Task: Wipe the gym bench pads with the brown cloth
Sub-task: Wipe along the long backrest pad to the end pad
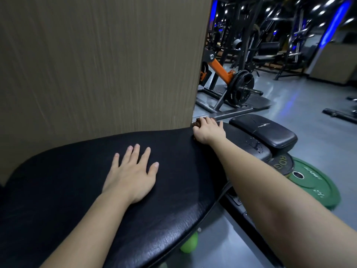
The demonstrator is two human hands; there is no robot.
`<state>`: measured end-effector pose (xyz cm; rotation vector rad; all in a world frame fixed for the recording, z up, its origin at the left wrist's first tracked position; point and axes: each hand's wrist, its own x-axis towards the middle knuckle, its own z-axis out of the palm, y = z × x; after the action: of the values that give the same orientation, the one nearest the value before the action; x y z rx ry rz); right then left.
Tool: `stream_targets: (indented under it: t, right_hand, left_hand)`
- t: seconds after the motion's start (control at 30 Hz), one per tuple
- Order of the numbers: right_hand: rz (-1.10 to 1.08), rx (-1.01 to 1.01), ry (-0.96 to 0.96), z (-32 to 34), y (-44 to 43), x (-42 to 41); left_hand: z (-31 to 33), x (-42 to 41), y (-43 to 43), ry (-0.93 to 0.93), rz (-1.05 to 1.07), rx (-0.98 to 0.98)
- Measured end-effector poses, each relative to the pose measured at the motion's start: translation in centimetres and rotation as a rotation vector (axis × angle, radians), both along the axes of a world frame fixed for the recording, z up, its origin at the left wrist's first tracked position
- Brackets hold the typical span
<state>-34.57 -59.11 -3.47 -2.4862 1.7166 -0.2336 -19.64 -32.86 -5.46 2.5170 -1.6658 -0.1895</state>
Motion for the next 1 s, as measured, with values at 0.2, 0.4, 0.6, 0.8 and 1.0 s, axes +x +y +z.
stream_targets:
  t: [0.2, 0.4, 0.6, 0.8, 1.0]
  right_hand:
    - [-0.19, -0.014, 0.013, -0.5, 0.9, 1.1]
    - [0.163, -0.063, 0.005, -0.5, 9.1, -2.6]
    - [0.366, -0.09, -0.049, -0.7, 20.2, -8.3]
    - [0.278, -0.078, -0.021, -0.6, 14.8, -6.6]
    - [0.085, -0.028, -0.018, -0.4, 3.0, -3.3]
  left_hand:
    - [0.3, -0.1, -0.1, 0.033, -0.008, 0.01]
    - [0.7, 0.1, 0.2, 0.058, -0.018, 0.05]
    - [0.8, -0.3, 0.4, 0.044, -0.018, 0.042]
    - [0.8, -0.4, 0.4, 0.036, -0.013, 0.037]
    - [0.4, -0.3, 0.1, 0.011, -0.008, 0.028]
